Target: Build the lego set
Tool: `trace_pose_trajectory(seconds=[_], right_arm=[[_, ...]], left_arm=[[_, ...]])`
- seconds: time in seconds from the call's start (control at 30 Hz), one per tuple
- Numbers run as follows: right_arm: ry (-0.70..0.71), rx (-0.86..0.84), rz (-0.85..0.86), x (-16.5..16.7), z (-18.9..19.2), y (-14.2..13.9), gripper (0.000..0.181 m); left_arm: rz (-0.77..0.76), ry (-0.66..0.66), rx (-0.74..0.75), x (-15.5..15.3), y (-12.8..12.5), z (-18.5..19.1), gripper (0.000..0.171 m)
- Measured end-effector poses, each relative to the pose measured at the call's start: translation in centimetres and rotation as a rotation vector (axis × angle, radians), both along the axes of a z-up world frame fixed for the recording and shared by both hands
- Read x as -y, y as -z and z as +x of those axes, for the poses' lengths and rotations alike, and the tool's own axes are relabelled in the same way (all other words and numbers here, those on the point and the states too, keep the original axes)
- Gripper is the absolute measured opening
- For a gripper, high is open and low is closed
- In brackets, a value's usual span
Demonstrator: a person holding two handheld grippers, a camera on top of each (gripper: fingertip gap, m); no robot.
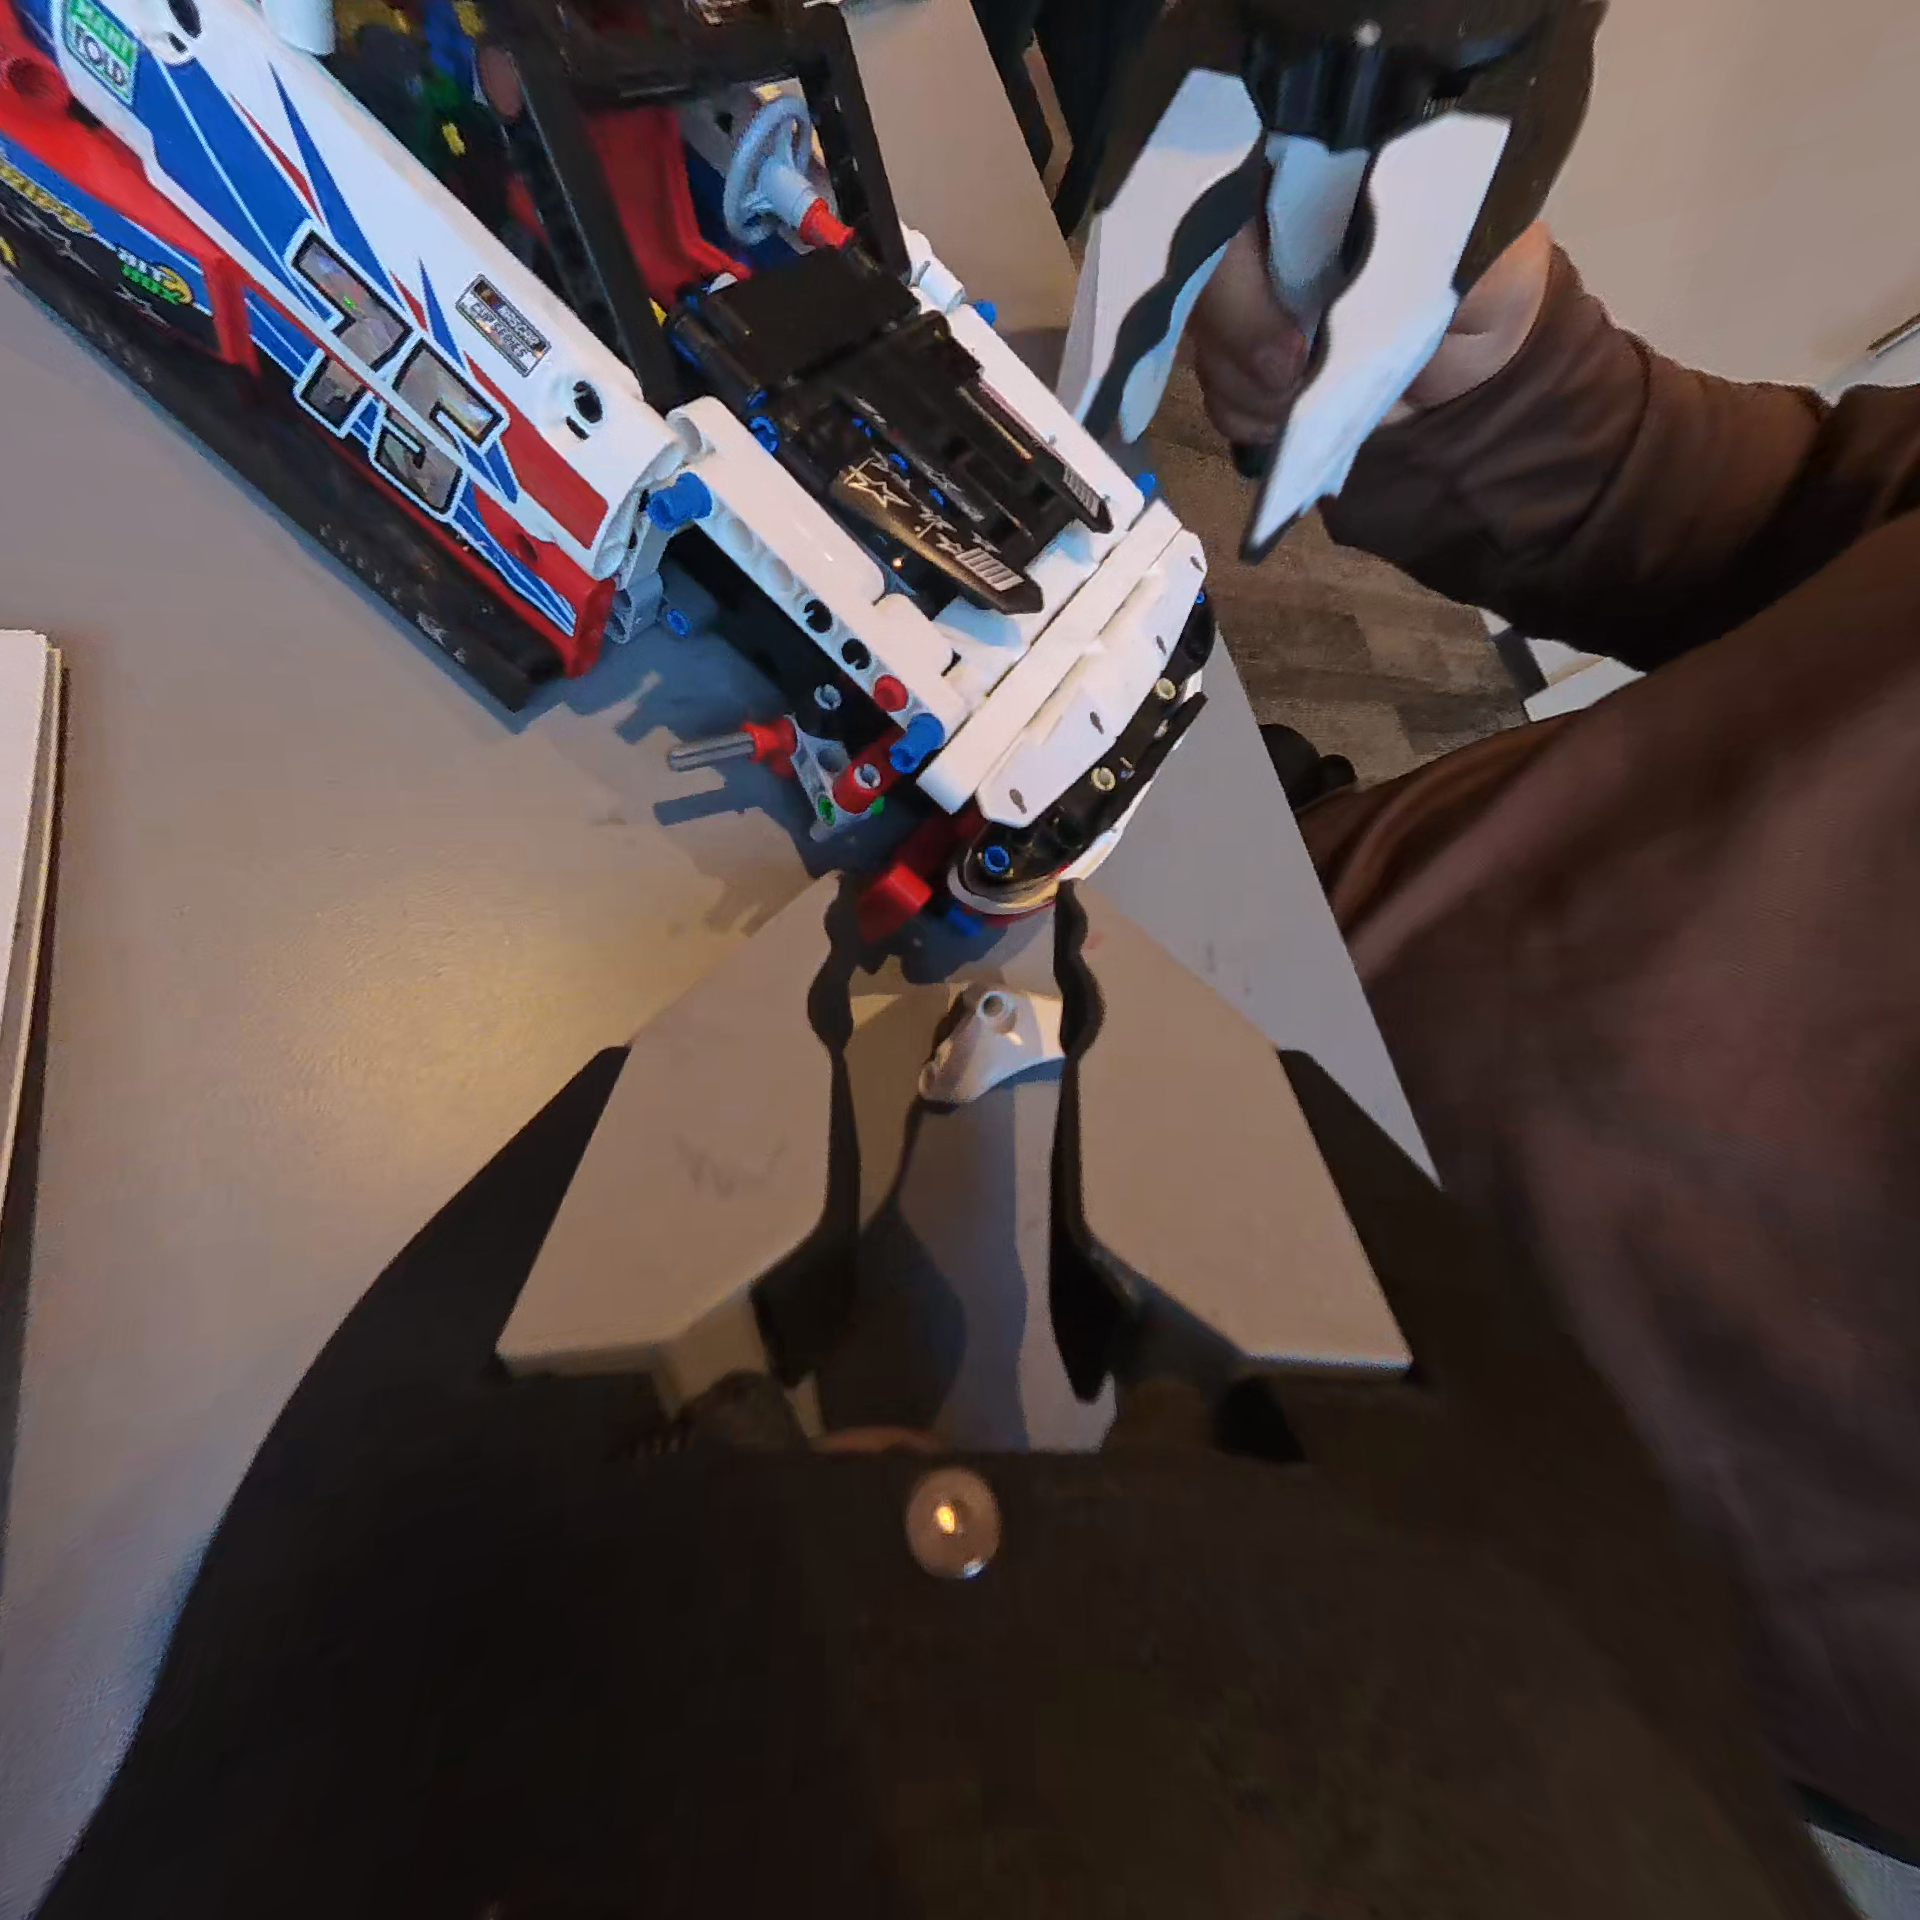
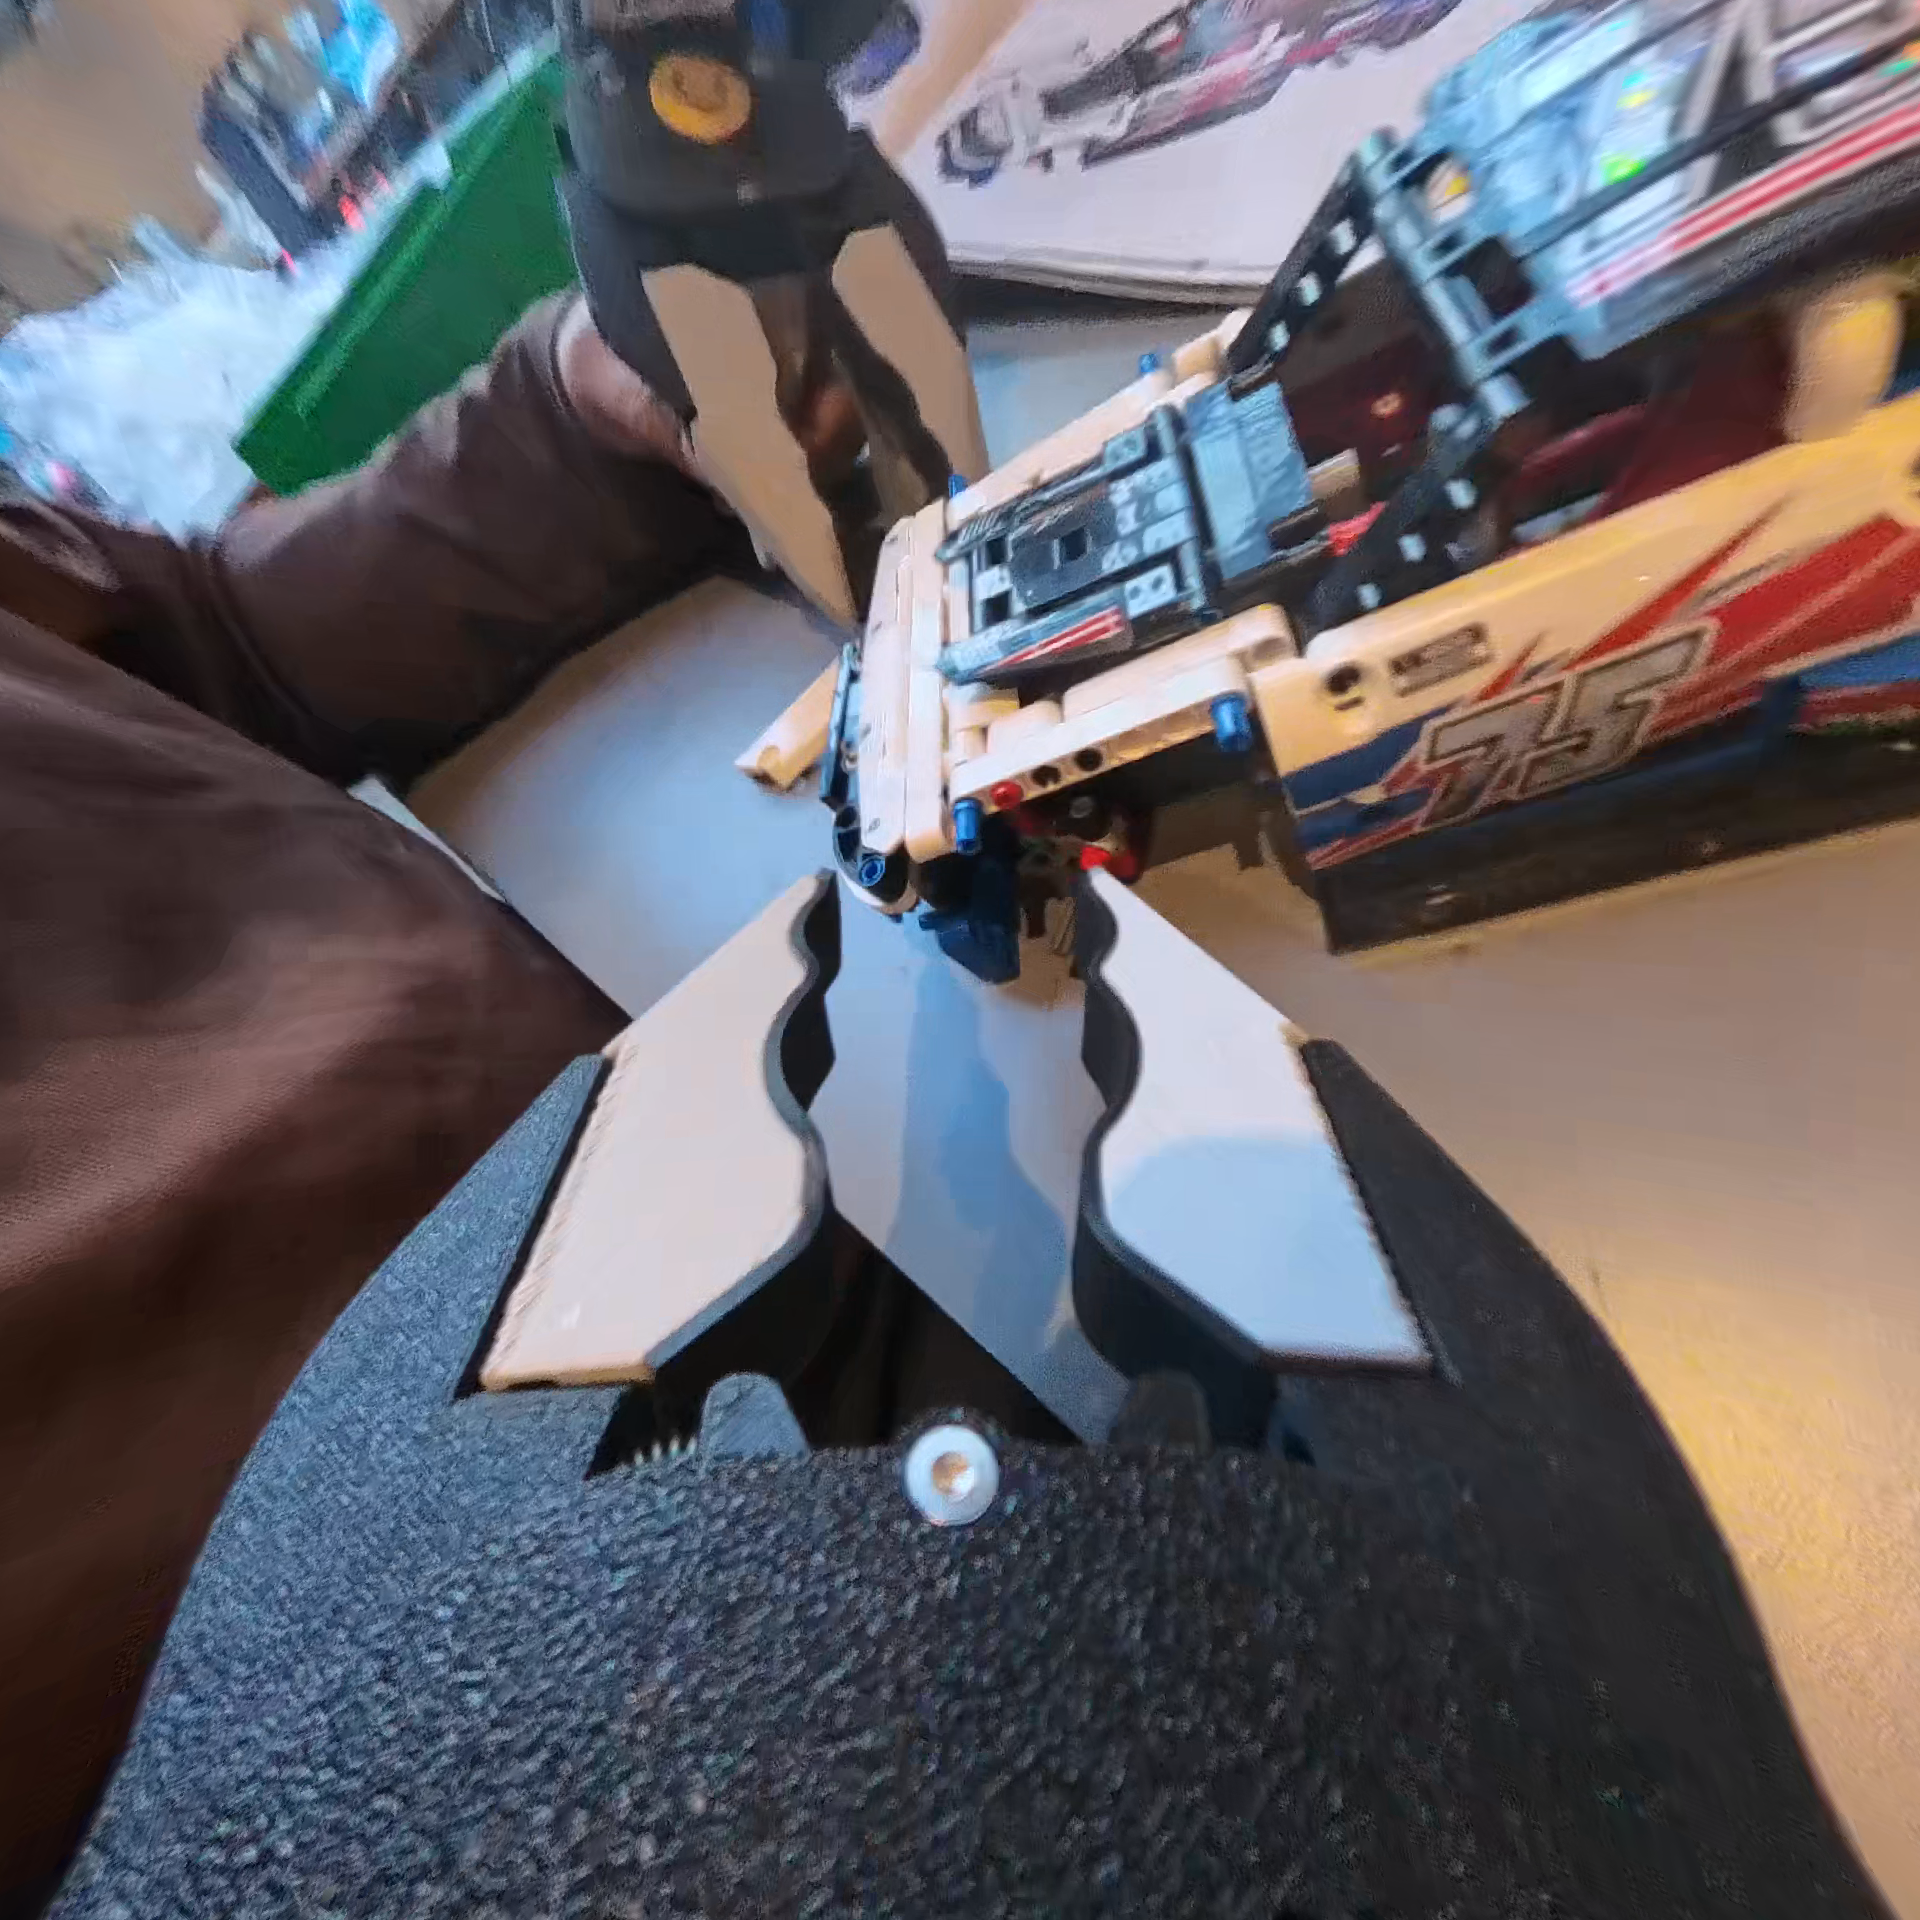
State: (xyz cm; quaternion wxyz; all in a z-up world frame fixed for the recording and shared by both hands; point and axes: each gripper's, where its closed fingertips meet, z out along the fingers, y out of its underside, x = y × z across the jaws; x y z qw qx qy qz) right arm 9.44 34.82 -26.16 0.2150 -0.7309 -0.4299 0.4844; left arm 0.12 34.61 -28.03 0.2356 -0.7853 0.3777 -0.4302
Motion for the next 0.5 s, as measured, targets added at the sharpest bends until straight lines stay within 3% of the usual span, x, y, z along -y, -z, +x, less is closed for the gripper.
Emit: trace_pose_trajectory(seconds=[0.27,0.37,0.5], right_arm=[[-0.171,0.142,0.238,3.1,-1.9,2.3,0.036],[-0.122,0.128,0.316,2.4,-0.4,1.3,0.039],[0.067,0.021,0.378,-0.3,4.2,-1.2,0.039]], left_arm=[[-0.015,-0.026,-0.023,0.8,0.1,0.0,0.032],[-0.002,-0.087,-0.037,1.2,-0.6,-1.1,0.032],[0.024,-0.242,-0.076,1.2,-1.8,-2.8,0.034]])
